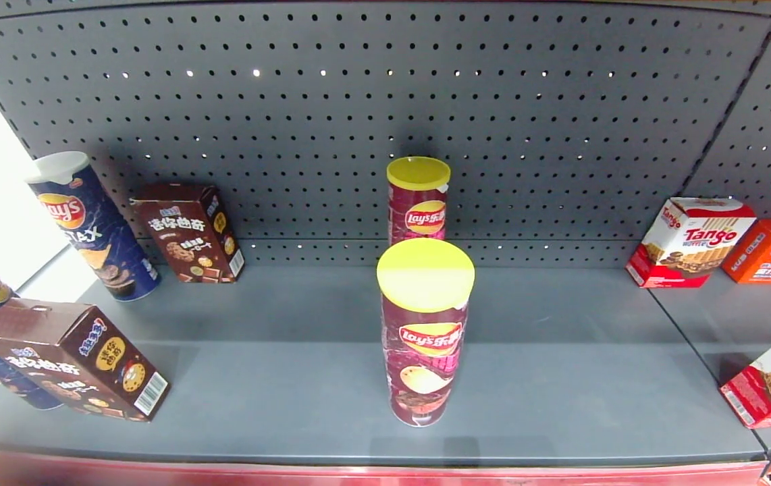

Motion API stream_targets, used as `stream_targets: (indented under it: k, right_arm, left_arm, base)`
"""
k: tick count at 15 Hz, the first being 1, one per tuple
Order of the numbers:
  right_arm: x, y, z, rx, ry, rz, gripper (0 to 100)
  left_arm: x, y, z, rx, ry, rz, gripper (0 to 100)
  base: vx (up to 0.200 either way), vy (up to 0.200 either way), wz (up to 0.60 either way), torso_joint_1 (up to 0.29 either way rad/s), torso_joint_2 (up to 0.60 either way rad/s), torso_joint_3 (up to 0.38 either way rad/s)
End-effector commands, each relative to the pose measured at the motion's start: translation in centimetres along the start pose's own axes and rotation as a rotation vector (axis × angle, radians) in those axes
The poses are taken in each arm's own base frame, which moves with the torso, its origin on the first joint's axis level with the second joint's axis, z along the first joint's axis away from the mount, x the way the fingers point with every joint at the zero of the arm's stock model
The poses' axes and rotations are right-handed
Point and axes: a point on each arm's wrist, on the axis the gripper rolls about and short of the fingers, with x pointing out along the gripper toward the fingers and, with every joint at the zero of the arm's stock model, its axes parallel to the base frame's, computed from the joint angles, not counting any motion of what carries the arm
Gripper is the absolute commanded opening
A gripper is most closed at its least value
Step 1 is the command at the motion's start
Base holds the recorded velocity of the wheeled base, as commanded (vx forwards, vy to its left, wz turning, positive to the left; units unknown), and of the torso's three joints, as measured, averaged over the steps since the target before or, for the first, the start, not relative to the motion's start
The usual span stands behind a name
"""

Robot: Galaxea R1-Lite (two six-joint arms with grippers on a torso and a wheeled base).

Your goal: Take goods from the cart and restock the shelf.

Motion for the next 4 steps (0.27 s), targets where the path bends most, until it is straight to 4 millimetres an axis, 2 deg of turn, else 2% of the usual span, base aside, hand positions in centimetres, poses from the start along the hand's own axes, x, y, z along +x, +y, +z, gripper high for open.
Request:
stream_targets:
  k: [1, 4]
  right_arm:
    - [0.01, 0.00, 0.01, 0.000, 0.001, 0.000, 100]
    - [0.01, 0.00, 0.01, 0.000, 0.001, 0.000, 100]
  left_arm:
    - [0.01, 0.00, 0.00, 0.000, 0.001, 0.000, 100]
    - [0.01, 0.00, 0.00, 0.000, 0.001, 0.000, 100]
  base:
    - [0.000, 0.000, 0.00, 0.000, 0.00, 0.000]
    - [0.000, 0.000, 0.00, 0.000, 0.00, 0.000]
